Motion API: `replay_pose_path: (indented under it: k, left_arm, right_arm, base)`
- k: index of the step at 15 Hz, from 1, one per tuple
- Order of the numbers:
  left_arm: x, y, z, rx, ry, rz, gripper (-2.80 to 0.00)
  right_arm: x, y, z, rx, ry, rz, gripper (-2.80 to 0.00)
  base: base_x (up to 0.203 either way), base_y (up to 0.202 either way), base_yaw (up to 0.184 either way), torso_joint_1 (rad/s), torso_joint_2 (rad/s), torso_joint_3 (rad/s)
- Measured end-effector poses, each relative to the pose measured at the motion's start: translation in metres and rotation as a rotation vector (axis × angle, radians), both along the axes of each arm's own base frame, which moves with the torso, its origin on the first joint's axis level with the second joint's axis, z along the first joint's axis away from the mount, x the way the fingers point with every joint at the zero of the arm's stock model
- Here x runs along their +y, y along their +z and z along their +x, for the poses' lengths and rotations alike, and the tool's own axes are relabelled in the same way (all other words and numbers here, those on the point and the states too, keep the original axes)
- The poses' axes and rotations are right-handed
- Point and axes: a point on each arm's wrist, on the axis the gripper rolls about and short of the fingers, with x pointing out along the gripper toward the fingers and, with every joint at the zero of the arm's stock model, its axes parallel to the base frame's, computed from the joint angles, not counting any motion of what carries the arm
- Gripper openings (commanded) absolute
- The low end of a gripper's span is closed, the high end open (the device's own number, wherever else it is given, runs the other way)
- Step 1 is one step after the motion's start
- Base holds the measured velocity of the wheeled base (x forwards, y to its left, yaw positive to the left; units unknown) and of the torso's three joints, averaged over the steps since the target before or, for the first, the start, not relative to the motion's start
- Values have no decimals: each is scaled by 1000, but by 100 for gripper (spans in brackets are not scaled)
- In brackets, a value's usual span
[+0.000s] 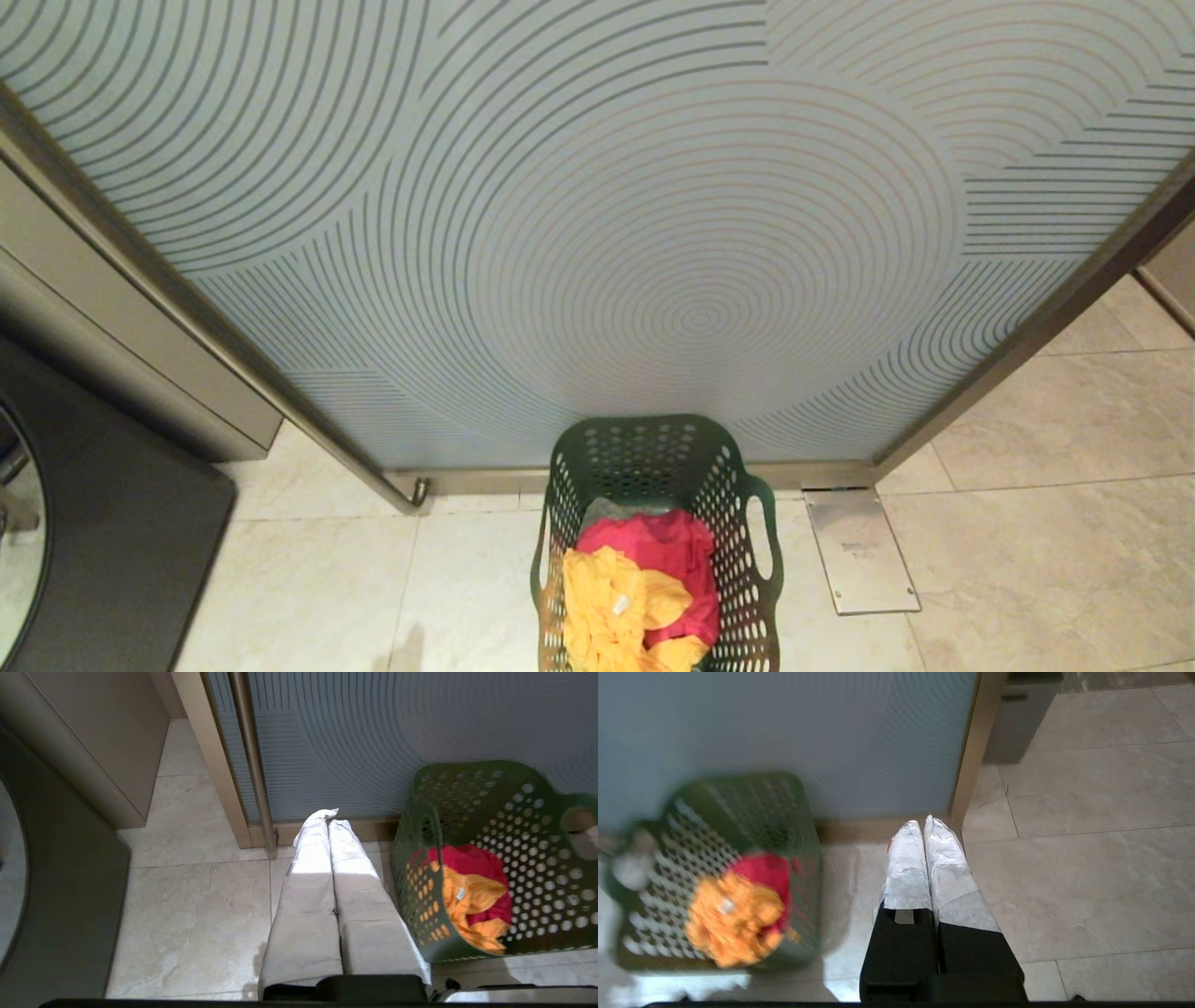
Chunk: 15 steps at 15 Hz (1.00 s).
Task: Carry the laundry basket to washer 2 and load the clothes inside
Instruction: Pick up the clothes basket and put it beside the washing machine
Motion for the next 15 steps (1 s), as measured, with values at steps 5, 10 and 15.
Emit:
replay_pose_path:
  k: [5, 10, 15]
  left_arm:
    - [-3, 69, 46, 367, -127, 8, -280]
    - [-18, 73, 136, 707, -315, 32, 0]
    - [-63, 71, 200, 882, -383, 49, 0]
  right_arm:
    - [1, 66, 40, 358, 28, 125, -280]
    - [5, 76, 135, 576, 101, 225, 0]
    - [10, 66, 206, 708, 149, 314, 0]
  base:
    - [0, 0, 0, 0, 0, 0]
    - [0, 0, 0, 0, 0, 0]
    - [0, 0, 0, 0, 0, 0]
